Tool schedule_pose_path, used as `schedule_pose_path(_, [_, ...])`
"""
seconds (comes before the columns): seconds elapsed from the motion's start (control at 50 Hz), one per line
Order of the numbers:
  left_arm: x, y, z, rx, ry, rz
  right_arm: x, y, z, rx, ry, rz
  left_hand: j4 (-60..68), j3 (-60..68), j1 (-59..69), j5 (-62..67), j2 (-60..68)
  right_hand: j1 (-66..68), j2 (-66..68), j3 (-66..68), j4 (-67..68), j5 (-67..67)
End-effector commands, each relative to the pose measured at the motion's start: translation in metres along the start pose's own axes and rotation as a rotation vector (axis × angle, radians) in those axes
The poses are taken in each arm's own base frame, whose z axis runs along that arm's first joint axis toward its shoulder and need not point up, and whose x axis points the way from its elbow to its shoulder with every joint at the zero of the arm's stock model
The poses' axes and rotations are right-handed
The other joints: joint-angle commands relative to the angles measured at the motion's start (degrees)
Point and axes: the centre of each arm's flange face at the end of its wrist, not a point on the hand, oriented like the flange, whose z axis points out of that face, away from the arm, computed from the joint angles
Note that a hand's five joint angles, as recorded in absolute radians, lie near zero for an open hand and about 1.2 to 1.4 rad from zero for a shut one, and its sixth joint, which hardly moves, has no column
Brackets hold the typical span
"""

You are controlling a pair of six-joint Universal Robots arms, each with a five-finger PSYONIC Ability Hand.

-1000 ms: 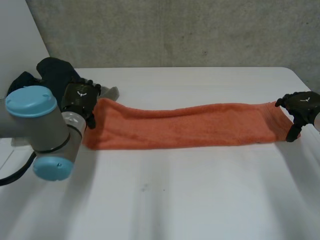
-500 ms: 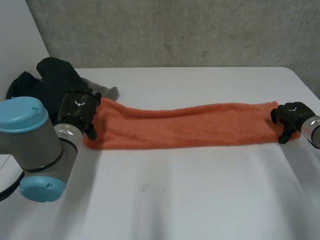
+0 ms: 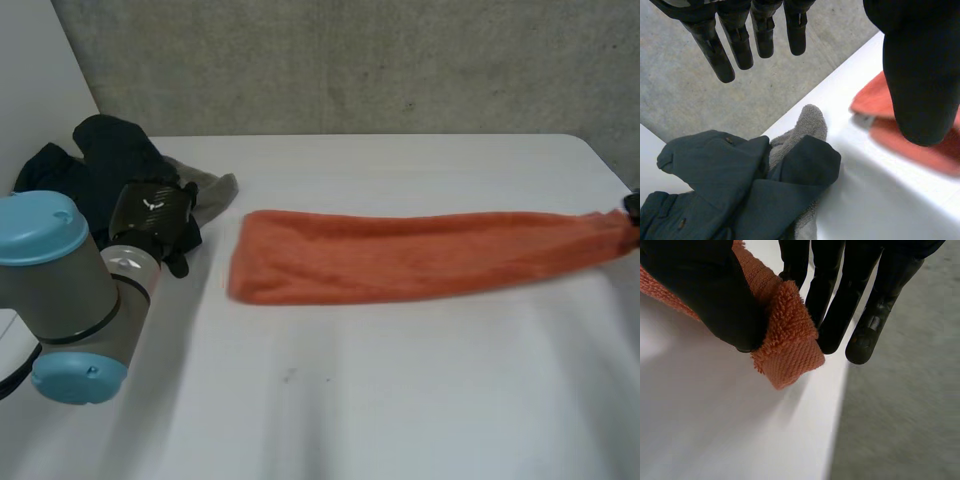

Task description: Fold the laundry.

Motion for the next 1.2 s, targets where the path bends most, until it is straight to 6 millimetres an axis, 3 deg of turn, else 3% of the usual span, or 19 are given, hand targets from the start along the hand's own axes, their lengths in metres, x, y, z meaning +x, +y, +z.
schedule_pose_path(0.02, [-0.001,-0.003,-0.007,0.003,0.002,0.0,0.045,0.013,0.004,-0.023,0.116,-0.156,-1.2,-1.5,-2.0,-0.9,-1.2,25.8,12.6,12.4,11.9,14.5])
schedule_pose_path(0.12, [0.001,-0.001,-0.011,-0.002,0.008,0.001,0.054,0.003,0.005,0.008,0.151,-0.277,-2.1,-2.3,-2.8,-1.7,-2.0,25.8,12.6,12.4,11.9,14.5])
schedule_pose_path(0.2, [0.001,-0.003,-0.013,0.003,0.009,0.001,0.041,-0.036,0.001,0.128,0.164,-0.324,-2.2,-2.5,-3.0,-1.9,-2.2,25.8,12.6,12.4,11.9,14.5])
schedule_pose_path(0.22, [0.001,-0.003,-0.013,0.003,0.009,0.001,0.023,-0.071,-0.008,0.224,0.153,-0.352,-2.2,-2.5,-3.0,-1.9,-2.2,25.8,12.6,12.4,11.9,14.5])
schedule_pose_path(0.3, [-0.001,-0.007,-0.013,0.014,0.004,0.0,-0.026,-0.139,-0.036,0.441,0.083,-0.403,-2.2,-2.5,-3.0,-1.9,-2.2,25.8,12.6,12.4,11.9,14.5])
schedule_pose_path(0.42, [-0.002,-0.01,-0.015,0.023,0.0,-0.001,-0.114,-0.183,-0.073,0.659,-0.142,-0.441,-2.2,-2.5,-3.0,-1.9,-2.2,25.8,12.6,12.4,11.9,14.5])
schedule_pose_path(0.44, [-0.002,-0.01,-0.015,0.022,-0.001,-0.001,-0.144,-0.193,-0.088,0.72,-0.218,-0.454,-2.2,-2.5,-3.0,-1.9,-2.2,25.8,12.6,12.4,11.9,14.5])
schedule_pose_path(0.52, [-0.001,-0.01,-0.016,0.021,0.004,0.0,-0.22,-0.199,-0.122,0.832,-0.409,-0.49,-2.2,-2.5,-3.0,-1.9,-2.2,25.8,12.6,12.4,11.9,14.5])
schedule_pose_path(0.6, [0.006,-0.01,-0.018,0.023,0.023,0.002,-0.277,-0.186,-0.145,0.866,-0.555,-0.52,-2.2,-2.5,-3.0,-1.9,-2.2,25.8,12.6,12.4,11.9,14.5])
schedule_pose_path(0.7, [0.014,-0.013,-0.018,0.038,0.045,0.004,-0.316,-0.163,-0.153,0.836,-0.649,-0.547,-2.9,-3.2,-3.6,-2.6,-2.9,25.8,12.6,12.4,11.9,14.5])
schedule_pose_path(0.72, [0.015,-0.014,-0.017,0.04,0.048,0.006,-0.319,-0.16,-0.154,0.83,-0.658,-0.552,-3.1,-3.3,-3.8,-2.7,-3.0,17.2,4.0,3.8,3.3,5.9])
schedule_pose_path(0.74, [0.017,-0.013,-0.016,0.039,0.051,0.007,-0.322,-0.158,-0.154,0.822,-0.662,-0.556,-3.2,-3.5,-4.0,-2.9,-3.2,0.5,-12.8,-13.0,-13.4,-10.9])
schedule_pose_path(0.76, [0.023,-0.015,-0.014,0.048,0.066,0.008,-0.319,-0.158,-0.152,0.793,-0.649,-0.546,-3.4,-3.7,-4.1,-3.1,-3.4,-32.0,-45.3,-45.4,-45.9,-43.4])
schedule_pose_path(0.78, [0.026,-0.016,-0.013,0.054,0.071,0.008,-0.316,-0.16,-0.15,0.78,-0.636,-0.54,-3.4,-3.7,-4.1,-3.1,-3.4,-42.0,-55.2,-55.4,-55.9,-53.3])
schedule_pose_path(0.86, [0.044,-0.029,-0.009,0.101,0.105,0.009,-0.294,-0.172,-0.147,0.704,-0.572,-0.432,-3.4,-3.7,-4.1,-3.1,-3.4,-44.2,-57.4,-57.6,-58.1,-55.5])
schedule_pose_path(0.96, [0.06,-0.043,-0.003,0.154,0.132,0.005,-0.21,-0.183,-0.128,0.512,-0.494,0.058,-3.4,-3.7,-4.1,-3.1,-3.4,-44.2,-57.4,-57.6,-58.1,-55.5])
schedule_pose_path(1.02, [0.077,-0.054,-0.002,0.198,0.164,0.004,-0.184,-0.182,-0.132,0.455,-0.489,0.247,-3.1,-3.3,-3.8,-2.8,-3.1,-44.2,-57.4,-57.6,-58.1,-55.5])
schedule_pose_path(1.1, [0.098,-0.061,0.001,0.233,0.2,0.008,-0.167,-0.149,-0.129,0.319,-0.479,0.369,-3.1,-3.3,-3.8,-2.7,-3.0,-44.2,-57.4,-57.6,-58.1,-55.5])
schedule_pose_path(1.2, [0.118,-0.061,0.008,0.253,0.23,0.013,-0.16,-0.092,-0.124,0.165,-0.437,0.25,-3.1,-3.3,-3.8,-2.7,-3.0,-44.2,-57.4,-57.6,-58.1,-55.5])
